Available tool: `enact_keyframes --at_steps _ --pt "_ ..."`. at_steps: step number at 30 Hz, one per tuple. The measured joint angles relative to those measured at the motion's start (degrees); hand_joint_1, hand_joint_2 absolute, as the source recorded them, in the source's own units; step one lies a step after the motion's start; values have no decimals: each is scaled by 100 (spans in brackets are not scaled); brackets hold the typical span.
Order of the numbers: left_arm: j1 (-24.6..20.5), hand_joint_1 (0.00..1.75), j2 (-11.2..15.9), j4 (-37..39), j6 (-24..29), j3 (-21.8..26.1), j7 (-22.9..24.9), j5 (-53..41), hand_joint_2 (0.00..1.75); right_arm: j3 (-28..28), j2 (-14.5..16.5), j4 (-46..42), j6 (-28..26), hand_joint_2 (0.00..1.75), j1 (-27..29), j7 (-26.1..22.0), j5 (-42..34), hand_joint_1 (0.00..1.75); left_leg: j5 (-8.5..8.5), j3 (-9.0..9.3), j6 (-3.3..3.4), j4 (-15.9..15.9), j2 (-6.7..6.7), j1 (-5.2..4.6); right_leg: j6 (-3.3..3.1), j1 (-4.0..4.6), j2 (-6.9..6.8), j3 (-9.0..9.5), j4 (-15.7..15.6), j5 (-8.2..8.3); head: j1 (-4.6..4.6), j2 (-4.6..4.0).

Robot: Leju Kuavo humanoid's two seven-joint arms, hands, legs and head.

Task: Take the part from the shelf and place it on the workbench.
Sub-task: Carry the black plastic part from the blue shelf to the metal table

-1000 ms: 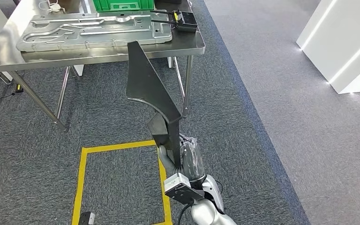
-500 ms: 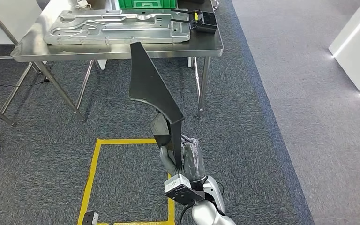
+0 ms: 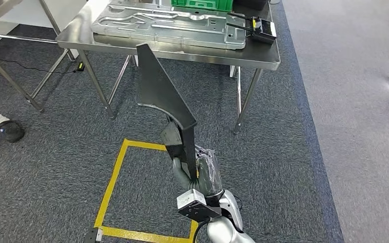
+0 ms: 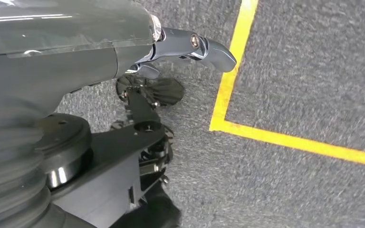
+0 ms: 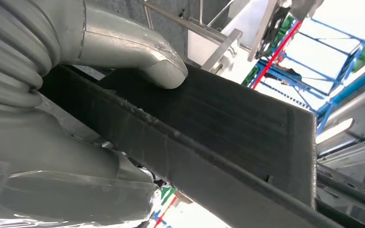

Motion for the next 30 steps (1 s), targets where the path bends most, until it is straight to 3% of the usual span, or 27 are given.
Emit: enact_keyframes --at_steps 1,2,4,6,10,17,30 --pt "5 0 0 0 0 1 7 -7 175 0 -7 -1 -20 175 11 -2 45 175 0 4 2 1 -42 -16 -24 7 11 -62 56 65 0 0" --pt "8 0 0 0 0 1 12 -9 175 0 -11 -2 -38 175 18 -3 77 175 -1 11 4 1 -77 -30 -60 19 18 -6 -126 236 0 0" --pt "6 0 -13 0 0 2 15 -9 175 0 -14 -19 -58 175 18 -3 110 175 -4 24 3 0 -125 -50 -180 74 56 340 -929 670 -1 0" --pt "1 0 -31 0 1 3 14 -9 175 0 -13 -45 -67 175 14 -3 121 175 -14 11 -15 9 -146 -56 -252 122 80 596 -1529 892 -2 0" --pt "13 0 -35 0 2 7 8 -8 175 -4 -11 -59 -79 175 17 12 126 175 -32 -11 -39 25 -129 -48 -141 129 87 625 -1646 911 -3 0" --pt "13 0 -29 0 10 36 -49 37 175 -26 -11 -57 -88 175 19 96 89 175 -14 -7 -71 -1 -126 -41 -177 131 90 609 -1634 914 -2 0" --pt "15 0 -26 0 -154 115 -87 -9 175 -130 -11 -106 -168 175 108 115 161 175 -11 -7 -76 -1 -126 -43 -182 121 90 611 -1630 914 -2 0"
